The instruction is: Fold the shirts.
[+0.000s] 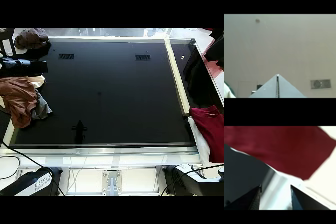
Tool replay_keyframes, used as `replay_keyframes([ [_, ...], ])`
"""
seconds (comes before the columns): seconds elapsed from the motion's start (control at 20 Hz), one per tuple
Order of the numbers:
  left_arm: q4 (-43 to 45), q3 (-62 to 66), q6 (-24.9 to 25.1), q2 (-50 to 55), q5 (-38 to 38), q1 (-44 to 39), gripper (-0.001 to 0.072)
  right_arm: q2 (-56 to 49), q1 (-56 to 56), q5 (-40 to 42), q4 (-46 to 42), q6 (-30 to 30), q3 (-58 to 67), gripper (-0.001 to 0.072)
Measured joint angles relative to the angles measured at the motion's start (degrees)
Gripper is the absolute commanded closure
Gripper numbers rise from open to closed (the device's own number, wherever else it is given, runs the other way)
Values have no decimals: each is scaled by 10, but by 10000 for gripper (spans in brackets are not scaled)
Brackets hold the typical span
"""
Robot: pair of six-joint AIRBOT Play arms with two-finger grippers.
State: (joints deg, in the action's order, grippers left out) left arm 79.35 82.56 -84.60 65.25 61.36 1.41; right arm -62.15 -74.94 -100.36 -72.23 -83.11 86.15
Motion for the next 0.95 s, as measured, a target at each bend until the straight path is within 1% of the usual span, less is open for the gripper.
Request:
replay_keyframes([
  [0.1,-5,0,0,3,0,0,694,2,12,17,96,-12,36,300],
  [0.2,-22,0,0,12,0,0,693,3,66,40,213,-7,55,300],
  [0.3,-44,0,0,26,0,0,694,3,167,62,281,20,64,300],
  [0.35,-51,0,0,35,0,0,694,2,235,77,291,35,66,300],
  [0.4,-58,0,0,45,4,0,693,1,302,96,285,46,68,300],
  [0.5,-66,0,0,64,21,0,694,-5,447,149,229,60,71,300],
  [0.65,-81,0,-9,91,44,0,694,-21,606,208,138,62,73,300],
  [0.8,-88,0,-13,116,54,0,694,-46,691,231,84,54,73,300],
  [0.95,-91,0,-16,138,58,0,694,-68,726,215,60,37,73,301],
])
